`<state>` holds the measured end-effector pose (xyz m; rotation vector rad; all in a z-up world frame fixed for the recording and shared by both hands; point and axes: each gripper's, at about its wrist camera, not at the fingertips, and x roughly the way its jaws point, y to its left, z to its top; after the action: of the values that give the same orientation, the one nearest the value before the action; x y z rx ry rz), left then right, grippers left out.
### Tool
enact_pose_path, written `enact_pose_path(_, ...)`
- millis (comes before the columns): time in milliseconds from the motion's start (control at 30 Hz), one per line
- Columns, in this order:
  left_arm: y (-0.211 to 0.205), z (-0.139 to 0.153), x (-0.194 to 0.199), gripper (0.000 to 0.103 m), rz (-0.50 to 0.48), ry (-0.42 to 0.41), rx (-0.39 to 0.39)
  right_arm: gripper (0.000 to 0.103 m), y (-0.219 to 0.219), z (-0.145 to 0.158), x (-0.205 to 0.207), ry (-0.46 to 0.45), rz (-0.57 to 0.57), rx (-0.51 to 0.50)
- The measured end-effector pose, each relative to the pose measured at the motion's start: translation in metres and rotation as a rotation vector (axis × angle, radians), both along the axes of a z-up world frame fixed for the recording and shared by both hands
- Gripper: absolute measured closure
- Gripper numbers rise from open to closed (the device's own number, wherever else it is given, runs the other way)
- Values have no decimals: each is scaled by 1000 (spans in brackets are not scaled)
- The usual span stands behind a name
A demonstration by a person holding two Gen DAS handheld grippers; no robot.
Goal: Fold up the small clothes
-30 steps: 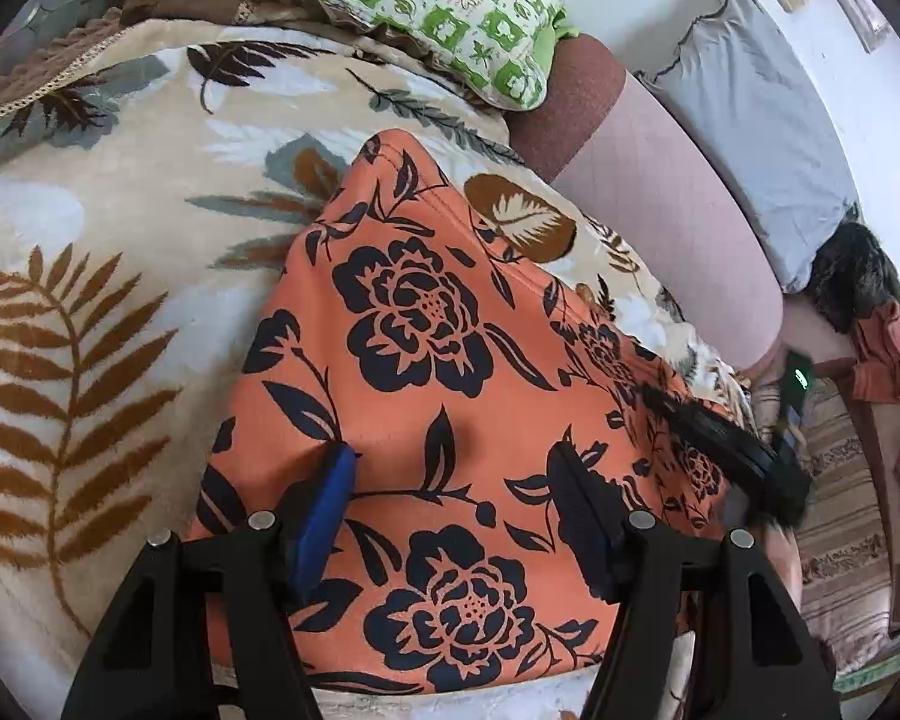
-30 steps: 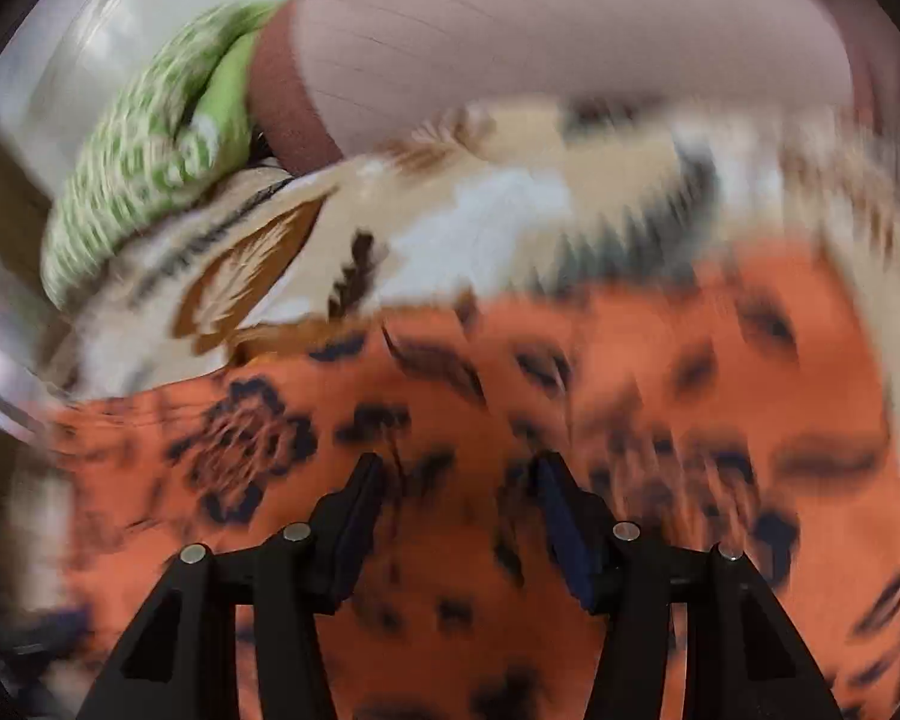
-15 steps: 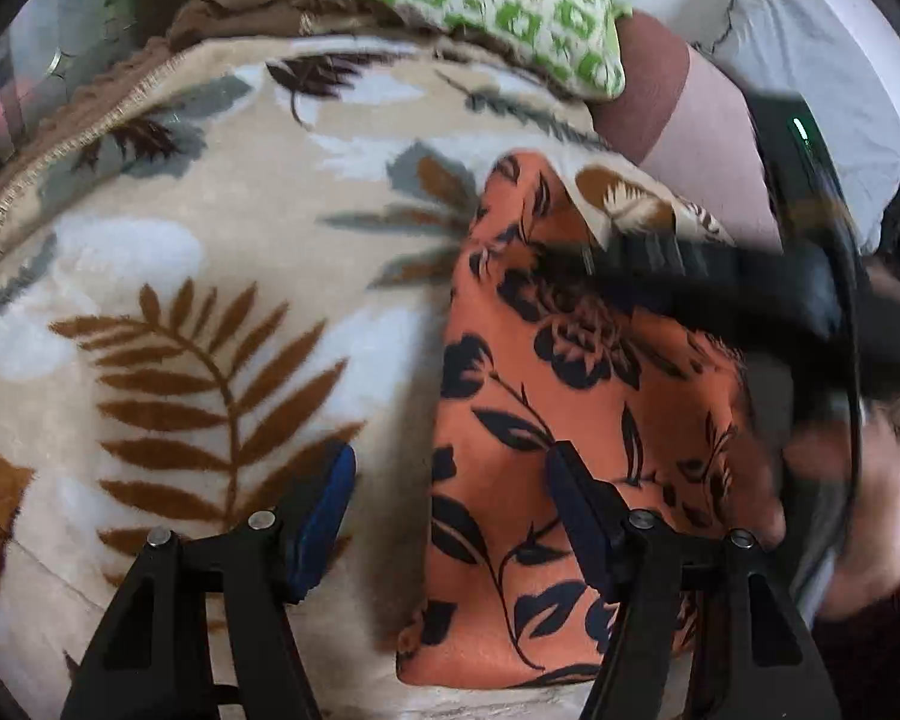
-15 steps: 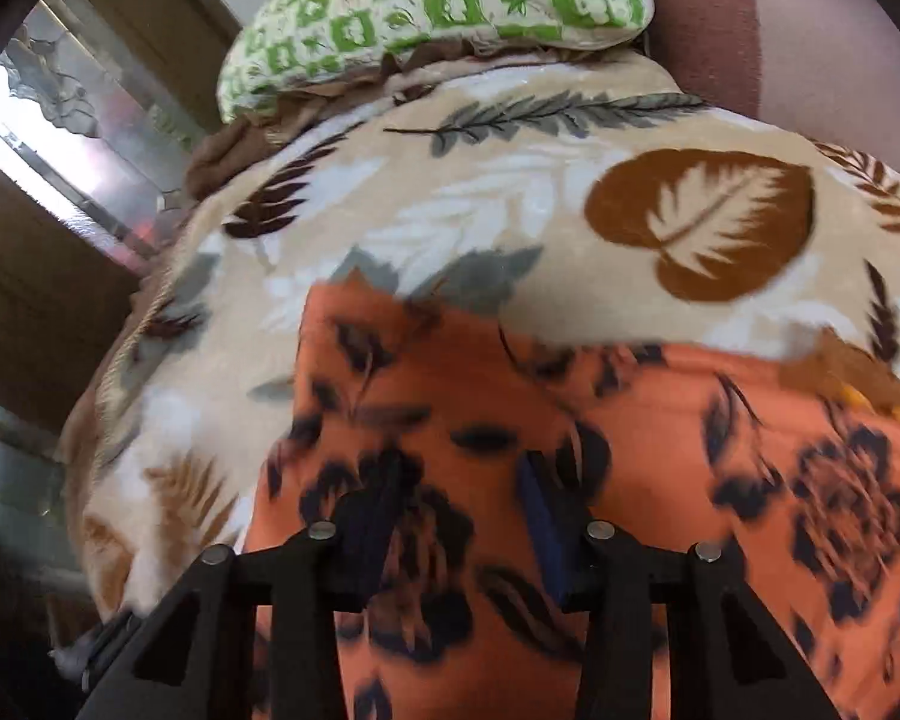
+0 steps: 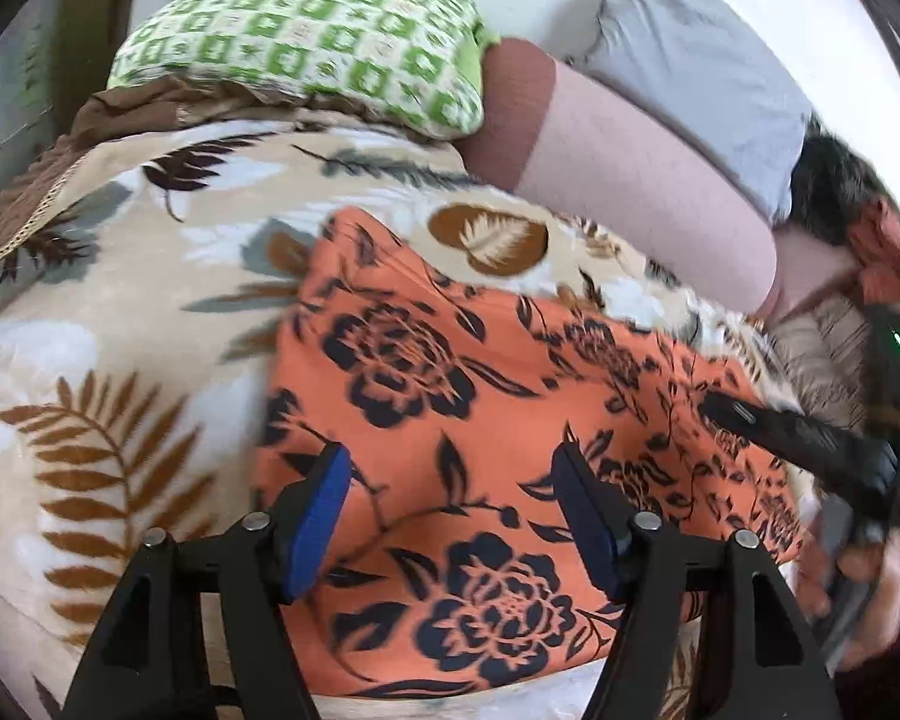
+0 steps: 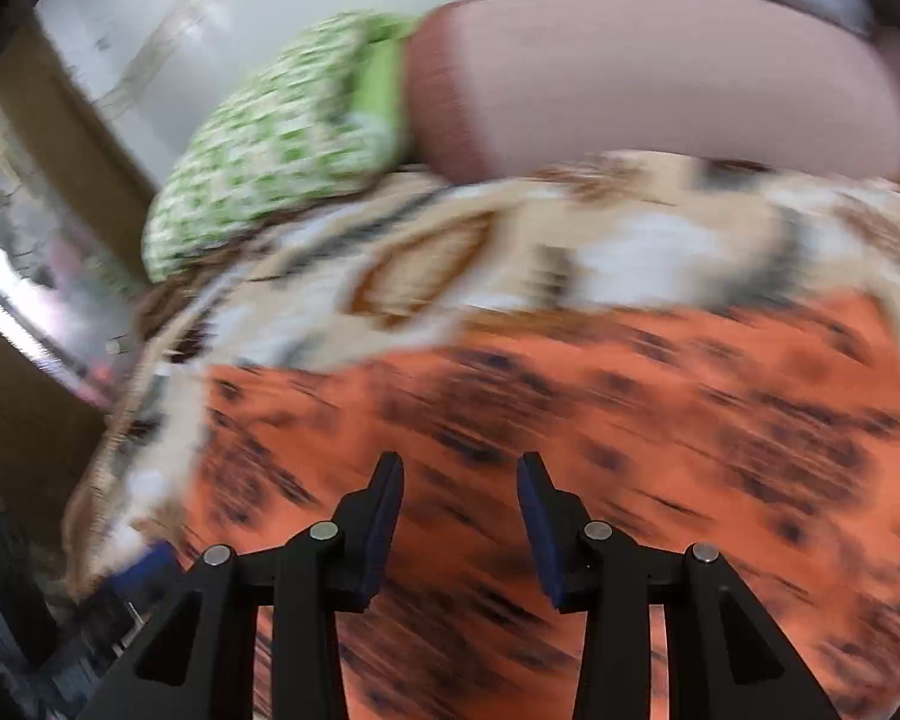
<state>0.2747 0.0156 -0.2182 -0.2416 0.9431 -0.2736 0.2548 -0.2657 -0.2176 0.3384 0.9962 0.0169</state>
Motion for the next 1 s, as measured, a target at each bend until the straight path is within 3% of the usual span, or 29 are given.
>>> enact_pose_path(100,-24,-10,4,28,-33,52,79,60,-40,-4,-57,24,-86,-63)
enact_pose_path(200,-55,-14,0,18,-60,0,250,60,-68,-16,-98,36,-175,-23)
enact_pose_path(333,-86,-37,-1,4,-108,-16,472,59,-90,-59,-122,81,-273,98)
enact_pose_path(400,-91,-46,-8,0,-110,-72,539,57,-89,-56,-122,59,-253,70)
enact_pose_path(500,-87,-50,-14,0,-91,-129,518,35,-74,-54,-119,37,-136,0)
enact_pose_path(633,-83,-50,-15,0,-76,-111,485,35,-67,-50,-123,30,-79,-89)
enact_pose_path(767,-91,-43,-31,0,-52,-55,547,35,-72,-33,-141,-39,-110,-42)
enact_pose_path(867,-95,-31,-51,0,-38,-82,578,36,-79,-19,-153,-102,-132,-65)
enact_pose_path(933,-97,-18,-62,0,-28,-90,569,36,-89,-20,-156,-92,-145,-38)
enact_pose_path(1000,-96,-15,-60,0,-10,-47,562,36,-99,-34,-154,-19,-168,20)
